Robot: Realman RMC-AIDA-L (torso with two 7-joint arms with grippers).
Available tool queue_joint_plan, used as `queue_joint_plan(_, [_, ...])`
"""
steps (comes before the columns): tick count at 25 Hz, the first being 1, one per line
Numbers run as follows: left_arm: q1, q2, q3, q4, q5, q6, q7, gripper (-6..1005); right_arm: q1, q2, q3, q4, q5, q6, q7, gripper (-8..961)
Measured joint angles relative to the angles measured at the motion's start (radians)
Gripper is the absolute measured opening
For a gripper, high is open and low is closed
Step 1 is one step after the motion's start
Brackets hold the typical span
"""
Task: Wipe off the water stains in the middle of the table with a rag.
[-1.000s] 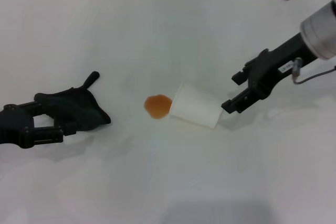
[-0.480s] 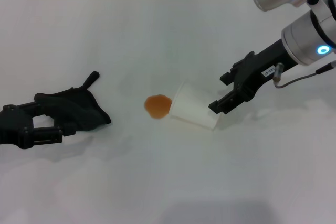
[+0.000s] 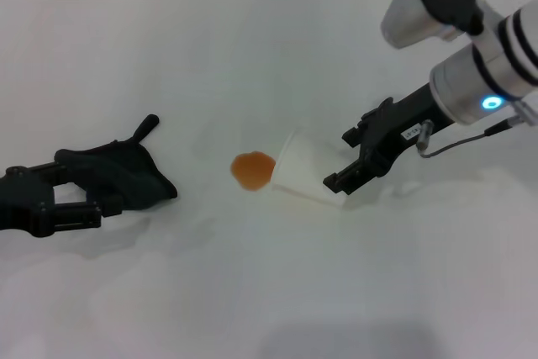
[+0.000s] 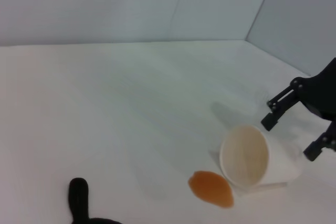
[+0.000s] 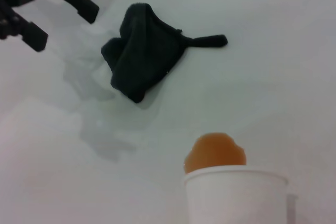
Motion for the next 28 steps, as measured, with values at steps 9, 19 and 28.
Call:
queue_joint_plan(9, [0.0,-0.001,-0.001,0.0,-0.001,0.001,-0.001,880,-0.001,0.001,-0.066,0.002,0.003,0.053,0.002,854])
queue_joint_plan(19, [0.0,-0.002,-0.003,0.0,-0.001,0.0,-0.002,880,0.003,0.003,-0.102,0.031,0.013,0.097,0.003,855])
queue_joint_plan(28, [-0.002,-0.001,-0.002,0.0,-0.002,0.0,-0.01,879,0.007,0.003,-0.116,0.051,0.014,0.118,0.004,855])
